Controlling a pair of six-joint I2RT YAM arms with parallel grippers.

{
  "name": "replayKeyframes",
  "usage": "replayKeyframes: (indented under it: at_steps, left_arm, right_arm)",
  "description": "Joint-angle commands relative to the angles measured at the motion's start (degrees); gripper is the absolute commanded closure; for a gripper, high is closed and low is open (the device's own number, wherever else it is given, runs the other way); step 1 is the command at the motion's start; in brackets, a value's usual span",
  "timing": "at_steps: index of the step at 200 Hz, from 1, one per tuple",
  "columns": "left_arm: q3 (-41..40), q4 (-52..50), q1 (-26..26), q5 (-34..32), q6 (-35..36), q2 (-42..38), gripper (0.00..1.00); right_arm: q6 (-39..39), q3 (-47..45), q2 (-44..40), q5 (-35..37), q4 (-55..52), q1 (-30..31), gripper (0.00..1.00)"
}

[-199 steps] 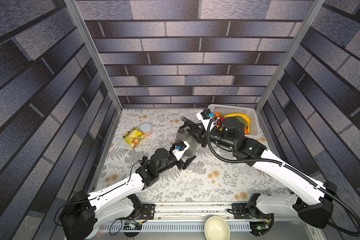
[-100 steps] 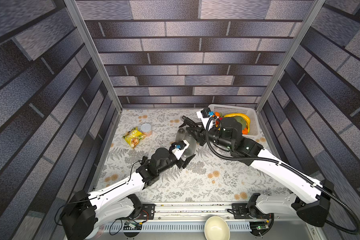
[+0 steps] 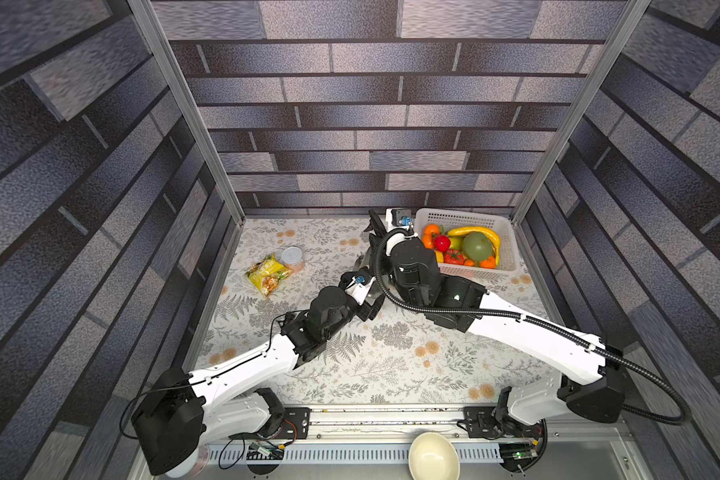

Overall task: Attach spray nozzles to spray bottles
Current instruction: Screw the spray nozzle on the spray bottle.

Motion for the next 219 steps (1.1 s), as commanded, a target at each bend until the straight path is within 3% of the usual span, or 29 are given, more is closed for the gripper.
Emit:
replayKeyframes:
  at_steps: [1, 65, 219]
  left_arm:
    - [7.8, 17.17, -1.59, -2.19, 4.47, -0.36, 0.25]
    - [4.8, 18.4, -4.06, -5.26, 8.49, 0.42, 0.25]
    - [-0.86, 8.48, -3.95, -4.54, 10.21, -3.16, 0.25]
  right_arm:
    - [4.09, 0.07, 7.42, 1.45, -16.5, 4.72, 0.96]
    - [1.36, 9.74, 13.28, 4.52, -18.62, 4.82, 0.9]
    - [-8.65, 14.67, 8.23, 5.65, -16.41, 5.55, 0.64]
